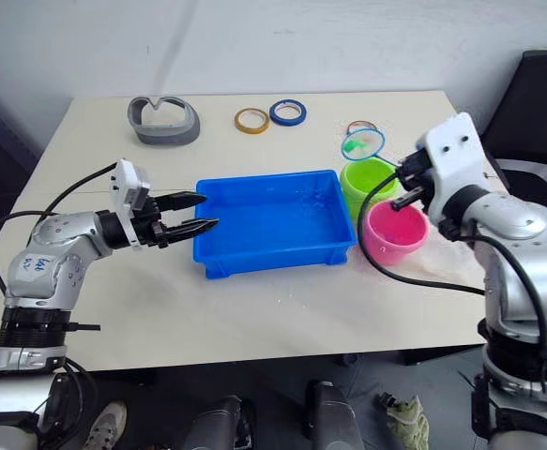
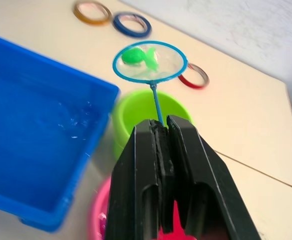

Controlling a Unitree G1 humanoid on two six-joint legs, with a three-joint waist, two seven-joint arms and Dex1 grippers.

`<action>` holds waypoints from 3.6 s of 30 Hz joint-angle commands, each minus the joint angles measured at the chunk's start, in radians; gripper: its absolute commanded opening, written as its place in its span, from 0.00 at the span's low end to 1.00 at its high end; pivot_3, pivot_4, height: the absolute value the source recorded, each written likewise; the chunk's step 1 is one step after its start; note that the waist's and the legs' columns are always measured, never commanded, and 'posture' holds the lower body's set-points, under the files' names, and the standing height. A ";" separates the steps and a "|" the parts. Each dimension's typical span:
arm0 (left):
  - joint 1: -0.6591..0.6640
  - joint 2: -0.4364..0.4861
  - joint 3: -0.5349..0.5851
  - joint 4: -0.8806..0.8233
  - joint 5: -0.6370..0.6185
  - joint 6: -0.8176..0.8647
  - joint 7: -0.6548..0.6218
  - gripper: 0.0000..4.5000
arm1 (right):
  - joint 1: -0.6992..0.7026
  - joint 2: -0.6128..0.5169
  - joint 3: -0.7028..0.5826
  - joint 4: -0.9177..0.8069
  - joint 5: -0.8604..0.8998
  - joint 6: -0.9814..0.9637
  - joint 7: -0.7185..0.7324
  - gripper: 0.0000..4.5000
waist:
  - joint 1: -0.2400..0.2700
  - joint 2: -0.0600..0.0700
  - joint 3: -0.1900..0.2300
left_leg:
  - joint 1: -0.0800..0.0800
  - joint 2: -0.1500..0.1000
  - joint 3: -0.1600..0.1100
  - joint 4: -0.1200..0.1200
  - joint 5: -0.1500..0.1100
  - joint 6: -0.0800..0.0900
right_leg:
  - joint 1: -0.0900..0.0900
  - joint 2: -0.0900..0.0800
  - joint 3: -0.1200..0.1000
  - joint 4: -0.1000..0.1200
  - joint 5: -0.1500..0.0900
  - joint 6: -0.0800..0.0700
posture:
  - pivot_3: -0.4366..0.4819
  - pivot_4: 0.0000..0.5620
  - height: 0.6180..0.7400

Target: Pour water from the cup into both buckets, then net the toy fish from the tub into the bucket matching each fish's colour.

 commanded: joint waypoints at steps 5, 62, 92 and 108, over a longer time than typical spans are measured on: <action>-0.009 0.003 0.015 -0.021 -0.007 -0.017 -0.010 0.73 | 0.046 -0.119 0.152 0.151 -0.161 -0.264 -0.031 0.00 | -0.001 0.000 0.000 | 0.000 0.000 0.001 0.000 0.000 0.000 | 0.000 0.000 0.000 0.000 0.000 0.000 | 0.48 0.27 0.78; -0.017 -0.022 0.003 -0.028 0.003 -0.027 -0.003 0.73 | 0.177 -0.410 0.369 0.299 -1.224 -1.148 -0.247 0.00 | 0.001 0.000 0.000 | 0.002 0.001 0.002 0.006 0.003 -0.003 | 0.001 0.001 0.002 0.002 0.000 0.000 | 0.48 0.27 0.78; 0.103 0.163 0.051 -0.226 -0.042 0.118 -0.052 0.73 | 0.188 -0.083 0.080 -0.146 0.195 -0.447 0.473 0.00 | 0.006 0.000 0.000 | 0.002 0.001 -0.001 0.011 0.001 0.000 | 0.002 0.000 0.002 0.004 0.000 0.000 | 0.48 0.27 0.78; 0.267 0.214 0.014 -0.444 -0.112 0.234 -0.072 0.73 | 0.184 0.052 0.414 0.047 0.186 -0.585 0.532 0.00 | 0.021 0.000 0.000 | 0.002 0.001 -0.001 0.011 0.000 0.000 | 0.002 -0.001 0.002 0.005 0.000 0.000 | 0.48 0.27 0.78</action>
